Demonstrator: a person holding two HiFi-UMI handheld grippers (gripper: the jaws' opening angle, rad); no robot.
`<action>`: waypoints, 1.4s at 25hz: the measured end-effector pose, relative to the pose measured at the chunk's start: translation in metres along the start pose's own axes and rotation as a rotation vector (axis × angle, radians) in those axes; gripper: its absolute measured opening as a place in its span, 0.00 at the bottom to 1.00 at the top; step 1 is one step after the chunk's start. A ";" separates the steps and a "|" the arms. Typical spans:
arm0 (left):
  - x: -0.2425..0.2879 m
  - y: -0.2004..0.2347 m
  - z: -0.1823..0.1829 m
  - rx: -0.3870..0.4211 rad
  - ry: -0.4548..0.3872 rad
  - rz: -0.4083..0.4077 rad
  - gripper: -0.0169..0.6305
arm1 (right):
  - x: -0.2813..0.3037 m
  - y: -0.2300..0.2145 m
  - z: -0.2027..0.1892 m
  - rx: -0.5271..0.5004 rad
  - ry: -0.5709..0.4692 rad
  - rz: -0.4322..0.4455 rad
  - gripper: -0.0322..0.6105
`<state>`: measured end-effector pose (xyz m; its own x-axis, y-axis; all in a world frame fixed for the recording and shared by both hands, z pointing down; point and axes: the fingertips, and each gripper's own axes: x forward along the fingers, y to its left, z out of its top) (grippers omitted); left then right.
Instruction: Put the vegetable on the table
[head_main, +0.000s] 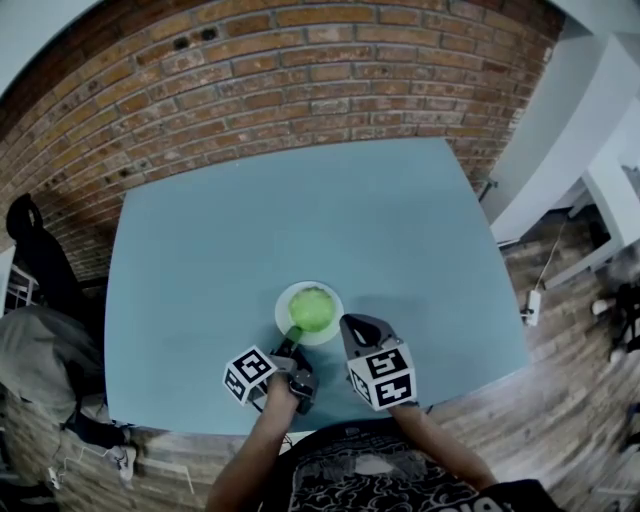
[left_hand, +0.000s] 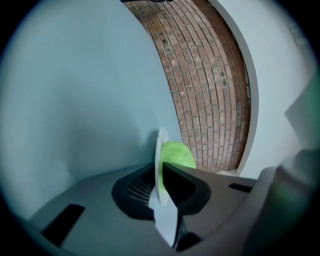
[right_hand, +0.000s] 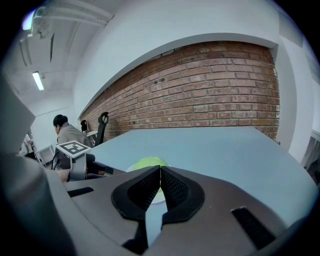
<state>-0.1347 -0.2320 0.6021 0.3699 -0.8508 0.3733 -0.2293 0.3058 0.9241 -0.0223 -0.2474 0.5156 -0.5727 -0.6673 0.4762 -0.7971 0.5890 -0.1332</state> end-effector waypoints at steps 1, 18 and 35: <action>0.000 0.001 0.000 0.007 0.004 0.008 0.08 | 0.000 0.000 0.000 -0.002 0.001 0.002 0.06; 0.002 0.008 0.004 0.213 0.049 0.179 0.09 | 0.001 0.003 -0.004 -0.004 0.006 0.016 0.06; 0.003 0.011 0.014 0.398 0.095 0.315 0.13 | 0.006 0.005 -0.007 0.000 0.015 0.035 0.06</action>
<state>-0.1485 -0.2369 0.6125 0.3035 -0.6956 0.6512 -0.6610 0.3385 0.6697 -0.0283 -0.2449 0.5238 -0.5974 -0.6390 0.4845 -0.7763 0.6122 -0.1498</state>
